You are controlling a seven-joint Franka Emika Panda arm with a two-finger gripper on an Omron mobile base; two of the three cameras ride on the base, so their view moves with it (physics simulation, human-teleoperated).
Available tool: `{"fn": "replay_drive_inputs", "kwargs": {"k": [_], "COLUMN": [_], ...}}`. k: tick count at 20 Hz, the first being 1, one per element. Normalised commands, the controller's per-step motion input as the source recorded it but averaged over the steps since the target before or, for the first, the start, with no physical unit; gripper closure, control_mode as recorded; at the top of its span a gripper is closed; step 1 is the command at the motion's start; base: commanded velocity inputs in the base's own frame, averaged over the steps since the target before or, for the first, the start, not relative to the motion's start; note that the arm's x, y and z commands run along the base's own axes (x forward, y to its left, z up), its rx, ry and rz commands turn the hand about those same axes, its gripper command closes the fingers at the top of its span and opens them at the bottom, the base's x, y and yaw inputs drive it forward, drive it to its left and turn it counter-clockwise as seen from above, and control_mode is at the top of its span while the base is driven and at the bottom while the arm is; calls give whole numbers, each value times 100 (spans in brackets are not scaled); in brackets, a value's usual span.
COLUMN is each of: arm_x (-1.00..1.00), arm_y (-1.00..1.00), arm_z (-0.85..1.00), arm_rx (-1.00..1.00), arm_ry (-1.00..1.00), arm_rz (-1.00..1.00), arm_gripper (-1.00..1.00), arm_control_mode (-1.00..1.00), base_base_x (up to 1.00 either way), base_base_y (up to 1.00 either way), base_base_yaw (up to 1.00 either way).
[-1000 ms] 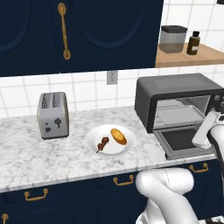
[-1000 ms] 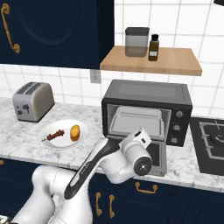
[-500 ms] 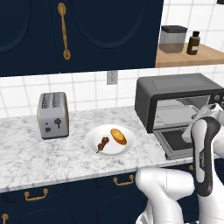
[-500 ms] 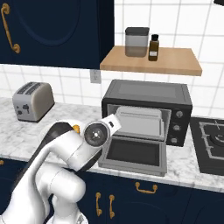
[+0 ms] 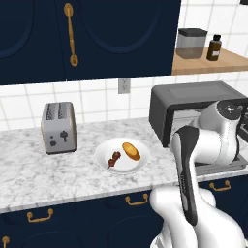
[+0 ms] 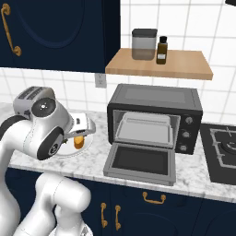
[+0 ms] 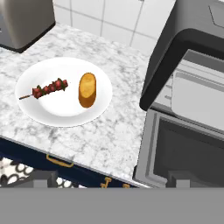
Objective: Pick up the kebab skewer and baguette bread, and place them inside the toaster oven. Close the toaster oven door and start by setting the timer.
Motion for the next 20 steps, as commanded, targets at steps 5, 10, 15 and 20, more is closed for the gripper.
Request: {"fn": "replay_drive_inputs", "kwargs": {"k": [5, 10, 15, 20], "arm_x": [25, 73, 40, 55], "arm_y": [91, 27, 9, 17], "arm_z": [-12, -49, -45, -37], "arm_rx": [3, -1, 0, 0], "arm_ry": [4, 12, 31, 8], "arm_rz": [-26, -1, 11, 11], "arm_gripper": [-100, -100, -100, -100], "arm_control_mode": [-100, -100, -100, -100], "base_base_x": [0, 0, 0, 0], "base_base_y": [0, 0, 0, 0], "base_base_yaw": [0, 0, 0, 0]}}
